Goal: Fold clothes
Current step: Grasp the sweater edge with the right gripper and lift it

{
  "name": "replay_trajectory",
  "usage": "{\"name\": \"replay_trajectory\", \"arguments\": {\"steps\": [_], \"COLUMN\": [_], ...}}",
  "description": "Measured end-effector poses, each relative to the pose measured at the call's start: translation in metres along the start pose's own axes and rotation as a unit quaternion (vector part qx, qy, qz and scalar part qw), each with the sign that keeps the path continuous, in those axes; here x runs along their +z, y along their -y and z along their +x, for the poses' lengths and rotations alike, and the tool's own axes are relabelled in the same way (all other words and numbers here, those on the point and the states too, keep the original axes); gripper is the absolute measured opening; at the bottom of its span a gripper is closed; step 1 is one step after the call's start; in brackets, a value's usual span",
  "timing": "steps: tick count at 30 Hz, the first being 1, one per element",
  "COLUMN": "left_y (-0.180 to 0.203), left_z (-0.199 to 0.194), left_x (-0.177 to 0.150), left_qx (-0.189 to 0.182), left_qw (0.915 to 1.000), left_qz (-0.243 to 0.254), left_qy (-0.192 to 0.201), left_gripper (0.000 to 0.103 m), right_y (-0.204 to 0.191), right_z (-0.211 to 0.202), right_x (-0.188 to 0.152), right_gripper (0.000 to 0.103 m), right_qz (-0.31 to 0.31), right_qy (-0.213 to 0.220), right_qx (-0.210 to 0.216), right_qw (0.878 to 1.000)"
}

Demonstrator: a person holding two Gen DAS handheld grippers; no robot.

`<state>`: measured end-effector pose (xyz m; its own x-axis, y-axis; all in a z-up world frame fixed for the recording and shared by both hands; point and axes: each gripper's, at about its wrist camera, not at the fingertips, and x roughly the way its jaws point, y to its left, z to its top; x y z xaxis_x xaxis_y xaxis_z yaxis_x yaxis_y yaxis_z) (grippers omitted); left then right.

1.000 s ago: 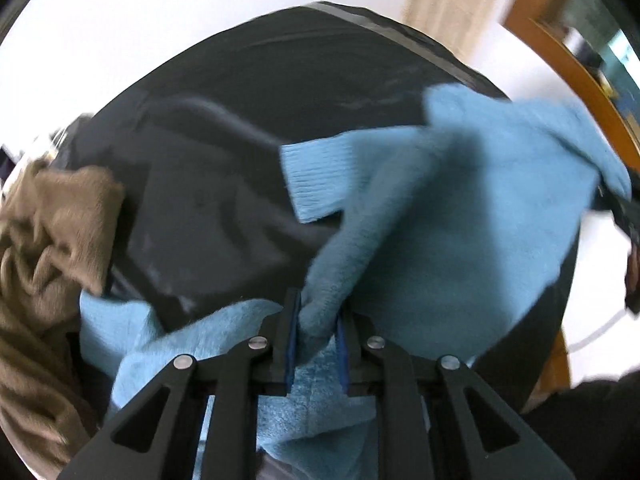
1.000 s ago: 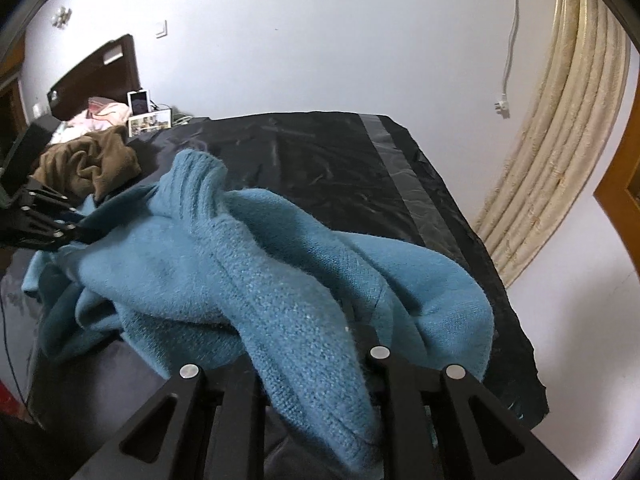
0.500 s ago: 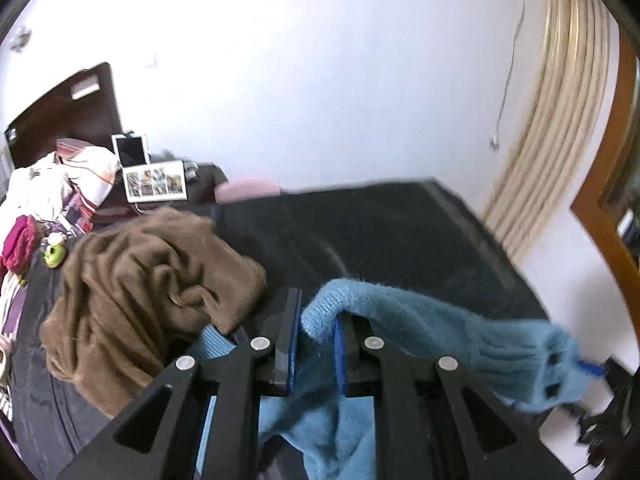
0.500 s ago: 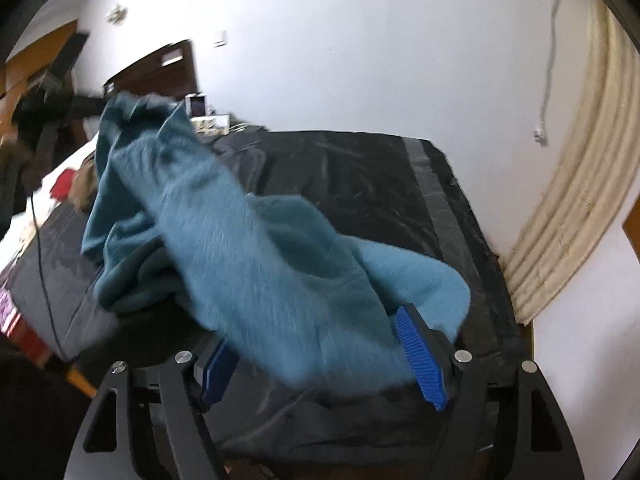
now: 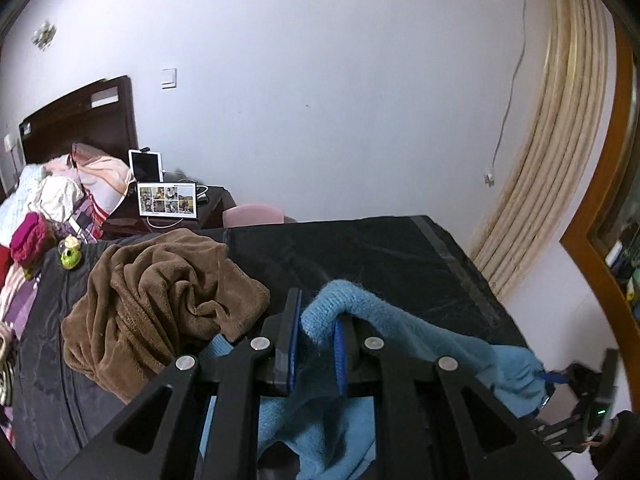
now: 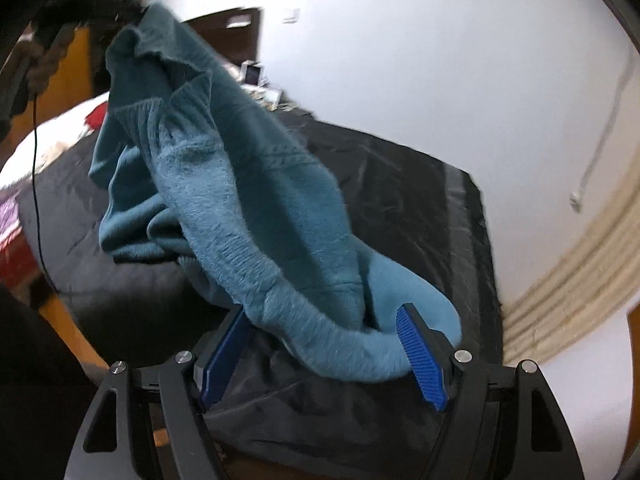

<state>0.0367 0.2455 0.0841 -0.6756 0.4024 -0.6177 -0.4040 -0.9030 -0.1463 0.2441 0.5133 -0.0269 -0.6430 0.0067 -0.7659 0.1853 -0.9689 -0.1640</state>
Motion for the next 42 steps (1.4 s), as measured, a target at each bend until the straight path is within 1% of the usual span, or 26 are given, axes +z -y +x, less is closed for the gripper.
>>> {"name": "replay_trajectory", "arguments": {"steps": [1, 2, 3, 4, 5, 6, 7, 8, 10, 12, 14, 17, 20, 23, 25, 27, 30, 31, 32, 33, 36, 39, 42], "left_y": [-0.003, -0.005, -0.006, -0.009, -0.011, -0.013, -0.014, -0.014, -0.018, -0.022, -0.023, -0.022, -0.021, -0.017, -0.012, -0.009, -0.004, -0.002, 0.000, 0.001, 0.004, 0.007, 0.008], "left_z": [-0.003, -0.007, -0.012, -0.017, -0.022, -0.026, -0.031, -0.037, -0.051, -0.070, -0.089, -0.126, -0.161, -0.196, -0.220, -0.241, -0.268, -0.274, -0.279, -0.284, -0.291, -0.297, -0.298], "left_x": [0.000, 0.001, 0.001, 0.002, 0.002, 0.003, 0.004, 0.005, 0.010, 0.018, 0.025, 0.036, 0.042, 0.043, 0.041, 0.039, 0.036, 0.035, 0.033, 0.032, 0.026, 0.022, 0.016], "left_qx": [0.001, 0.004, 0.006, 0.008, 0.010, 0.012, 0.014, 0.017, 0.019, 0.021, 0.020, 0.017, 0.010, 0.010, 0.012, 0.011, 0.011, 0.014, 0.017, 0.019, 0.020, 0.022, 0.018], "left_qw": [1.0000, 0.9999, 0.9998, 0.9996, 0.9995, 0.9992, 0.9990, 0.9987, 0.9975, 0.9951, 0.9921, 0.9843, 0.9749, 0.9639, 0.9548, 0.9465, 0.9344, 0.9320, 0.9300, 0.9279, 0.9273, 0.9274, 0.9311], "left_qz": [-0.007, -0.011, -0.015, -0.019, -0.023, -0.027, -0.028, -0.029, -0.040, -0.053, -0.061, -0.071, -0.079, -0.078, -0.073, -0.072, -0.068, -0.064, -0.060, -0.056, -0.046, -0.034, -0.025], "left_qy": [0.004, 0.009, 0.013, 0.018, 0.022, 0.026, 0.031, 0.037, 0.055, 0.081, 0.108, 0.161, 0.208, 0.255, 0.288, 0.314, 0.349, 0.356, 0.362, 0.368, 0.371, 0.372, 0.363], "left_gripper": [0.016, 0.016, 0.016, 0.016, 0.016, 0.016, 0.016, 0.016, 0.016, 0.016, 0.016, 0.016, 0.016, 0.016, 0.016, 0.016, 0.016, 0.016, 0.016, 0.016, 0.016, 0.016, 0.016], "right_y": [0.001, 0.001, 0.002, 0.004, 0.006, 0.010, 0.015, 0.020, 0.030, 0.041, 0.050, 0.064, 0.072, 0.066, 0.055, 0.042, 0.020, 0.016, 0.012, 0.011, 0.010, 0.005, -0.001], "right_z": [0.009, 0.018, 0.025, 0.028, 0.032, 0.024, 0.013, 0.001, -0.021, -0.046, -0.079, -0.130, -0.179, -0.222, -0.246, -0.267, -0.288, -0.291, -0.293, -0.294, -0.291, -0.296, -0.303], "right_x": [-0.001, -0.001, -0.003, -0.005, -0.007, -0.004, 0.002, 0.008, 0.020, 0.033, 0.048, 0.071, 0.090, 0.101, 0.106, 0.111, 0.115, 0.116, 0.116, 0.116, 0.113, 0.099, 0.085], "right_gripper": [0.077, 0.074, 0.059, 0.047, 0.028, 0.020, 0.015, 0.009, 0.009, 0.008, 0.008, 0.008, 0.008, 0.009, 0.009, 0.009, 0.009, 0.009, 0.009, 0.009, 0.009, 0.009, 0.009], "right_qz": [-0.007, -0.014, -0.016, -0.008, 0.001, 0.019, 0.039, 0.059, 0.098, 0.135, 0.153, 0.177, 0.195, 0.192, 0.176, 0.152, 0.115, 0.107, 0.101, 0.101, 0.103, 0.104, 0.096], "right_qy": [-0.013, -0.027, -0.038, -0.046, -0.055, -0.042, -0.021, 0.000, 0.042, 0.087, 0.141, 0.223, 0.298, 0.356, 0.391, 0.424, 0.458, 0.463, 0.467, 0.466, 0.459, 0.456, 0.454], "right_qx": [0.006, 0.013, 0.019, 0.025, 0.031, 0.032, 0.030, 0.027, 0.023, 0.017, -0.003, -0.036, -0.068, -0.094, -0.123, -0.160, -0.215, -0.228, -0.238, -0.238, -0.233, -0.237, -0.249], "right_qw": [1.000, 0.999, 0.999, 0.999, 0.998, 0.998, 0.999, 0.998, 0.994, 0.987, 0.978, 0.958, 0.932, 0.910, 0.895, 0.878, 0.855, 0.850, 0.846, 0.846, 0.851, 0.852, 0.850]}}
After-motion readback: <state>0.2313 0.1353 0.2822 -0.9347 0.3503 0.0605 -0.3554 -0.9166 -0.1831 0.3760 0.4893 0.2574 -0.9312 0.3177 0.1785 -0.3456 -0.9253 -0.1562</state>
